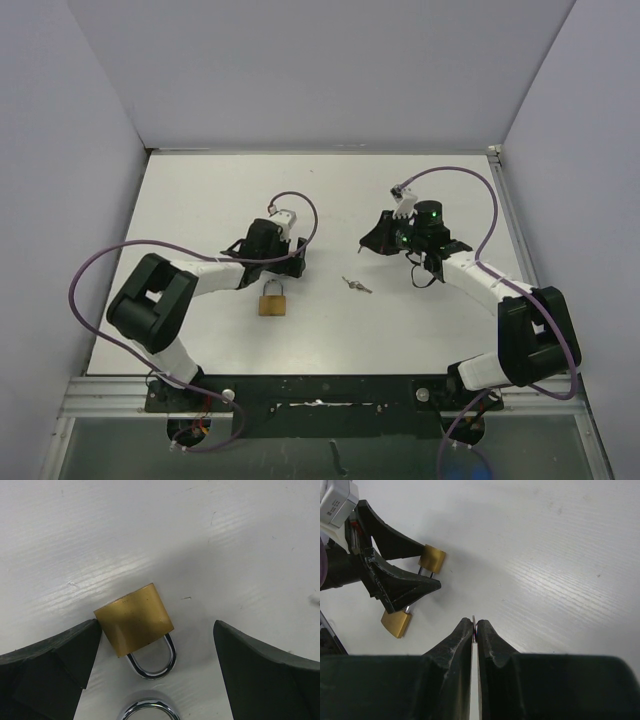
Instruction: Unlock with the key
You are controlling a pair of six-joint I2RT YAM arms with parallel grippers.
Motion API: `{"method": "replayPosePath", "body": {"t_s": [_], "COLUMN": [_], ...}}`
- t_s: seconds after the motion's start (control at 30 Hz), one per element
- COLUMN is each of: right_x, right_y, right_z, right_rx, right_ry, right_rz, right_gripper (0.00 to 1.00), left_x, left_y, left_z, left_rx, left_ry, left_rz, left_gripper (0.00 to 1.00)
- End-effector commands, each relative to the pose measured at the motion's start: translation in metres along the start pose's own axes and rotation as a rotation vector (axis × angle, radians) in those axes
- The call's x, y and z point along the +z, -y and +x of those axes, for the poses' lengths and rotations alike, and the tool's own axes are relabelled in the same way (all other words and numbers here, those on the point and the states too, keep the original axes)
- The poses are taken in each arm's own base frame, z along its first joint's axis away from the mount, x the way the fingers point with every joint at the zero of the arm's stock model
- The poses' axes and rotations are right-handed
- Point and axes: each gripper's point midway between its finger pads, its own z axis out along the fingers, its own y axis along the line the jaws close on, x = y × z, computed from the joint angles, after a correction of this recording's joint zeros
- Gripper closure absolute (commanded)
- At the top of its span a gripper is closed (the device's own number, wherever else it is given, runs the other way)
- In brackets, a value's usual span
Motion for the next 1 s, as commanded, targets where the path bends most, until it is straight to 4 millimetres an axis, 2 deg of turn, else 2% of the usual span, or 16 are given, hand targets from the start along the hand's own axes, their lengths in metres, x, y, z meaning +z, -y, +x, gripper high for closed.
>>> {"method": "replayPosePath", "body": {"t_s": [0.0,0.23,0.57,0.7,0.97], "right_x": [-0.003,-0.004,-0.007,-0.008,-0.008], "right_y": [-0.005,-0.002,-0.001,0.000,0.000], "right_z": [-0.016,-0.014,-0.014,-0.014,-0.014], "right_rx": [-0.034,-0.030,-0.028,-0.026,-0.026], "right_ry": [0.054,0.052,0.054,0.055,0.056], "right_rz": [-0.020,-0.016,-0.010,-0.008,-0.010], "right_gripper": [1.00,1.00,1.00,1.00,1.00], "left_x": [0.007,0.011,0.019,0.020,0.011], "left_y": [-0.001,-0.002,0.017,0.018,-0.003], "left_z": [-0.017,-0.018,-0.024,-0.025,-0.019], "left_rx": [0.005,0.022,0.052,0.059,0.075], "left_ry": [0.029,0.032,0.055,0.059,0.040], "left_rz": [-0.022,-0.053,-0.004,-0.008,-0.117], "left_gripper": [0.02,0.02,0.02,0.02,0.02]}}
